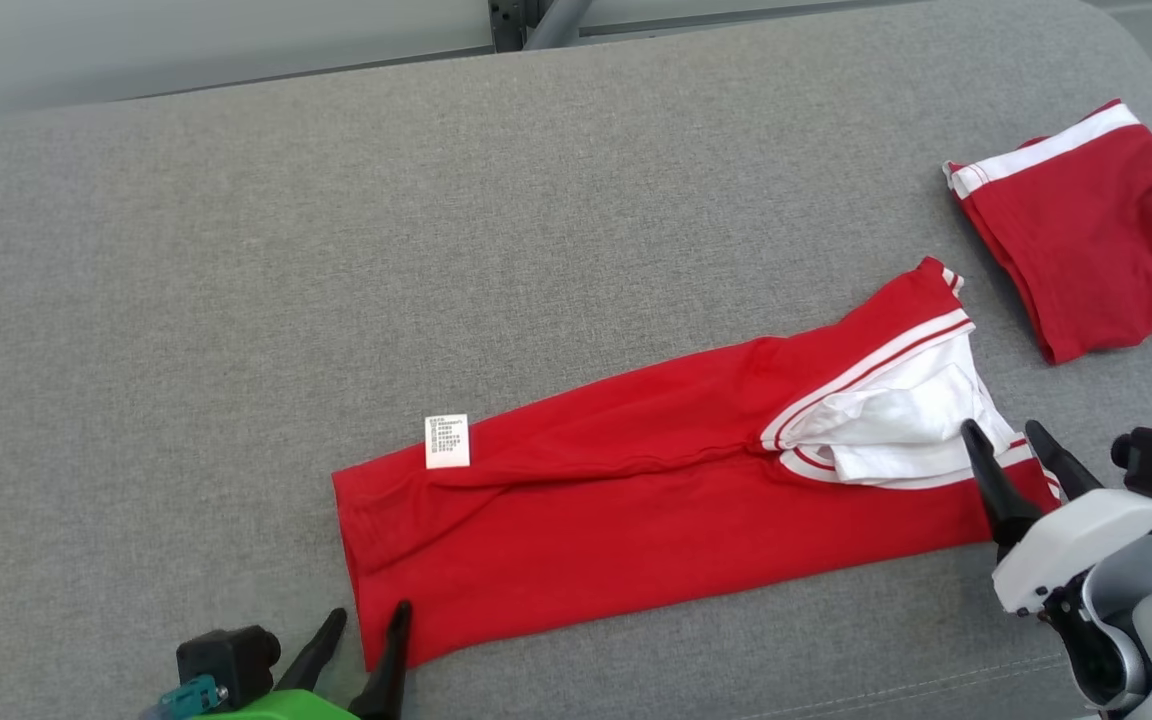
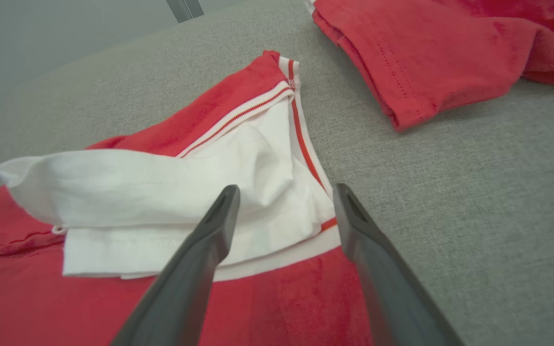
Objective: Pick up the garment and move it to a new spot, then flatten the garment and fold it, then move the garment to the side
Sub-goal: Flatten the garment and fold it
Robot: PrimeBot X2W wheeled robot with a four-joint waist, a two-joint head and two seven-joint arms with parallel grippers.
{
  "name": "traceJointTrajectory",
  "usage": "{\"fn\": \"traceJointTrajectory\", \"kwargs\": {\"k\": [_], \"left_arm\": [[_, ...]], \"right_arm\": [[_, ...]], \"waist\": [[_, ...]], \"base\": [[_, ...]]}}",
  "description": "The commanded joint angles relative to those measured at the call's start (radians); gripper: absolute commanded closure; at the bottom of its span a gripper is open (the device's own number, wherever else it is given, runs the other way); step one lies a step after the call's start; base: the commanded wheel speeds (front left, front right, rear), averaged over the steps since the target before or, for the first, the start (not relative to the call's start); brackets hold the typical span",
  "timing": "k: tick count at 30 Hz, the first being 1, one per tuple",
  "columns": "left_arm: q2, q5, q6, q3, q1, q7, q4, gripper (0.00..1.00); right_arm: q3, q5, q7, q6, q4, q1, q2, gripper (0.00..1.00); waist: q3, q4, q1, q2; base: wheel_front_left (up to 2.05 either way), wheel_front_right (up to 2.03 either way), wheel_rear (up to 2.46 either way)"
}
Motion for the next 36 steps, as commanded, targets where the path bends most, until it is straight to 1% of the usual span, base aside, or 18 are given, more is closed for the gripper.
{"fn": "traceJointTrajectory", "kwargs": {"k": [1, 4, 6, 9, 10, 12, 16, 21, 28, 33, 36], "left_arm": [[-0.004, 0.027, 0.019, -0.001, 0.024, -0.034, 0.018, 0.00], [-0.037, 0.067, 0.044, 0.020, 0.026, -0.157, 0.032, 0.00], [-0.052, 0.103, 0.058, 0.024, 0.031, -0.238, 0.055, 0.00], [-0.088, 0.127, 0.050, 0.041, 0.026, -0.313, 0.068, 0.00], [-0.093, 0.137, 0.049, 0.048, 0.020, -0.322, 0.067, 0.00], [-0.100, 0.149, 0.048, 0.057, 0.013, -0.328, 0.062, 0.00], [-0.121, 0.222, 0.047, 0.094, -0.009, -0.336, 0.044, 0.00], [-0.148, 0.286, 0.012, 0.119, -0.017, -0.335, 0.060, 0.00], [-0.191, 0.319, -0.027, 0.168, -0.007, -0.335, 0.075, 0.00], [-0.212, 0.352, -0.051, 0.193, -0.015, -0.335, 0.072, 0.00], [-0.221, 0.365, -0.063, 0.207, -0.022, -0.335, 0.073, 0.00]], "right_arm": [[-0.016, -0.011, -0.015, -0.001, 0.006, 0.026, -0.007, 0.00], [-0.049, -0.029, -0.039, -0.001, 0.014, 0.056, -0.011, 0.00], [-0.077, -0.036, -0.053, -0.001, 0.016, 0.070, 0.000, 0.00], [-0.118, -0.072, -0.074, -0.001, 0.026, 0.078, 0.017, 0.00], [-0.120, -0.078, -0.071, -0.001, 0.027, 0.070, 0.022, 0.00], [-0.124, -0.079, -0.067, -0.001, 0.030, 0.056, 0.027, 0.00], [-0.115, -0.080, -0.037, -0.001, 0.078, 0.001, 0.042, 0.00], [-0.092, -0.115, -0.015, -0.001, 0.197, -0.060, 0.028, 0.00], [-0.068, -0.126, -0.031, -0.001, 0.320, -0.102, 0.005, 0.00], [-0.052, -0.108, -0.030, -0.002, 0.375, -0.142, -0.028, 0.00], [-0.021, -0.076, 0.021, -0.002, 0.403, -0.154, -0.036, 0.00]], "waist": [[-0.013, 0.007, 0.0001, 0.0041], [-0.033, 0.024, 0.0001, 0.0041], [-0.046, 0.034, 0.0001, 0.0041], [-0.065, 0.057, 0.0001, 0.0041], [-0.066, 0.061, 0.0001, 0.0041], [-0.066, 0.065, 0.0001, 0.0041], [-0.053, 0.082, 0.0001, 0.0041], [-0.033, 0.112, 0.0001, 0.0041], [-0.011, 0.138, 0.0001, 0.0041], [0.002, 0.143, 0.0001, 0.0041], [0.006, 0.147, 0.0001, 0.0041]], "base": [[0.00, 0.00, 0.00], [0.00, 0.00, 0.00], [0.00, 0.00, 0.00], [0.00, 0.00, 0.00], [0.00, 0.00, 0.00], [0.00, 0.00, 0.00], [0.00, 0.00, 0.00], [0.00, 0.00, 0.00], [0.00, 0.00, 0.00], [0.00, 0.00, 0.00], [0.00, 0.00, 0.00]]}}
